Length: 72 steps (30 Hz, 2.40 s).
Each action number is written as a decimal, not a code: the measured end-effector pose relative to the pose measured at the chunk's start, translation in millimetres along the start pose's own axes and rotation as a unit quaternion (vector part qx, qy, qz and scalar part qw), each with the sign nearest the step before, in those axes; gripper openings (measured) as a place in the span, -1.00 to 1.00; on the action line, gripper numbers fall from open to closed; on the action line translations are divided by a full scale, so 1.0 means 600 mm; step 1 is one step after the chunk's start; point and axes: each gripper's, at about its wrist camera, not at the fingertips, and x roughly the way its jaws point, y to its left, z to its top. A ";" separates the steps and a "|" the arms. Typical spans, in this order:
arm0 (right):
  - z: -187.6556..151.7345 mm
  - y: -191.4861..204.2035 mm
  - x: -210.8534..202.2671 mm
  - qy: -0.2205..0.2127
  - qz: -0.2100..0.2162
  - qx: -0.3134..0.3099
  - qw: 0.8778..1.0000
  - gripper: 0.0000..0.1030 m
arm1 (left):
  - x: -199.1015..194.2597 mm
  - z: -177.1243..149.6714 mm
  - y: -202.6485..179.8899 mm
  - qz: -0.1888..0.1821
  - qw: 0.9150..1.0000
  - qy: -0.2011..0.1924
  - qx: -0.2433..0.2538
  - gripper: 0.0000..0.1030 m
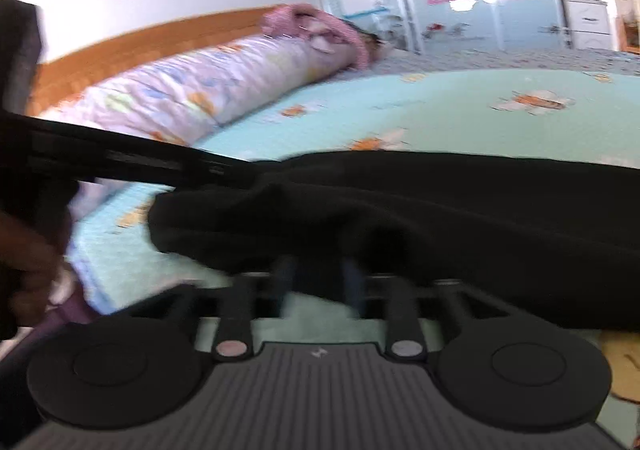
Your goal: Fold clothes
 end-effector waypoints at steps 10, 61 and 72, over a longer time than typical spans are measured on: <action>0.022 -0.025 0.087 0.009 -0.011 0.006 1.000 0.41 | 0.013 -0.004 0.000 0.001 1.000 0.013 -0.002 -0.19; 0.008 -0.094 -0.115 0.076 -0.074 -0.056 0.993 0.09 | -0.012 -0.038 -0.082 -0.105 0.994 0.008 0.030 0.13; -0.007 -0.133 -0.090 0.070 -0.100 -0.056 0.991 0.35 | 0.029 -0.099 -0.113 -0.144 0.987 0.057 0.049 0.21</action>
